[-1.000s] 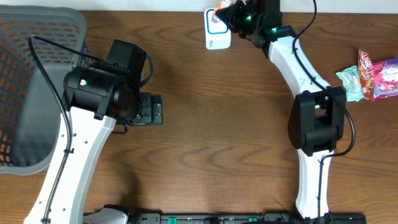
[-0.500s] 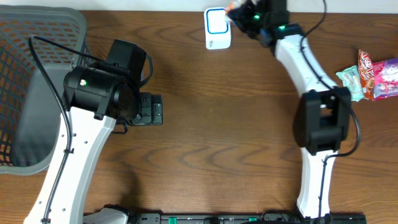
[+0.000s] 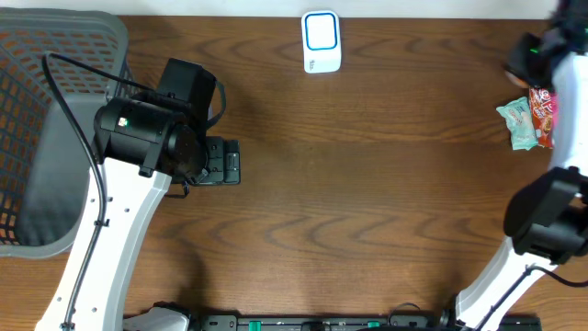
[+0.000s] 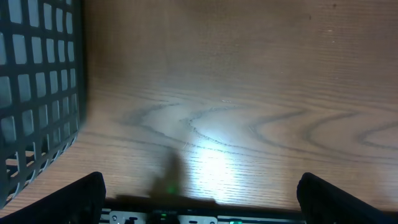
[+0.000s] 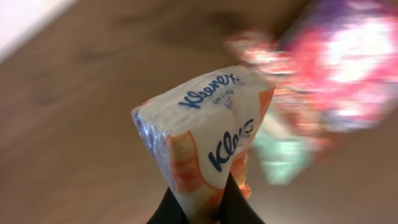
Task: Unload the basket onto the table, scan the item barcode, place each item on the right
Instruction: 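Carry the Kleenex pack right and drop it onto the pile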
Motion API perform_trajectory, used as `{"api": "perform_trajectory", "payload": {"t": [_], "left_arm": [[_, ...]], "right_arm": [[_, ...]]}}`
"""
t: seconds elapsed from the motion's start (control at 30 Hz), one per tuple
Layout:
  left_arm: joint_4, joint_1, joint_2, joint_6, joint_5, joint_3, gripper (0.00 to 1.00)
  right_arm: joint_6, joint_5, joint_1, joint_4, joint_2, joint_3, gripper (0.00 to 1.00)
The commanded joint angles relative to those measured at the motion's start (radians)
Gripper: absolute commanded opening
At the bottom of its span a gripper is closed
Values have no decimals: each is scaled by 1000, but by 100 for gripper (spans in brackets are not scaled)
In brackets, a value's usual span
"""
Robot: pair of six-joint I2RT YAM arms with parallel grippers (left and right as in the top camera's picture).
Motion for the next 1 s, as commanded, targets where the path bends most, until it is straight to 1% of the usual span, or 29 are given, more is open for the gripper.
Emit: {"api": "perform_trajectory", "payload": {"t": [0.0, 0.2, 0.3, 0.37, 0.63, 0.73, 0.87, 0.97], "left_arm": [[-3, 5, 3, -2, -6, -3, 98], [-3, 5, 3, -2, -6, -3, 98], [-3, 5, 3, -2, -6, -3, 98], [-3, 5, 3, -2, -6, -3, 98], [-3, 5, 3, -2, -6, -3, 98], [-3, 5, 3, -2, -6, -3, 98], [-3, 5, 3, -2, -6, -3, 98], [-3, 5, 3, -2, -6, -3, 98]], "right_arm": [[-97, 123, -47, -20, 29, 5, 1], [-72, 140, -139, -59, 74, -2, 1], [-2, 175, -178, -79, 80, -7, 1], [17, 171, -199, -81, 80, -7, 1], [15, 33, -225, -23, 80, -8, 1], [15, 17, -215, 16, 82, -8, 5], [16, 19, -207, 71, 95, -14, 14], [32, 21, -208, 97, 119, -14, 18]]}}
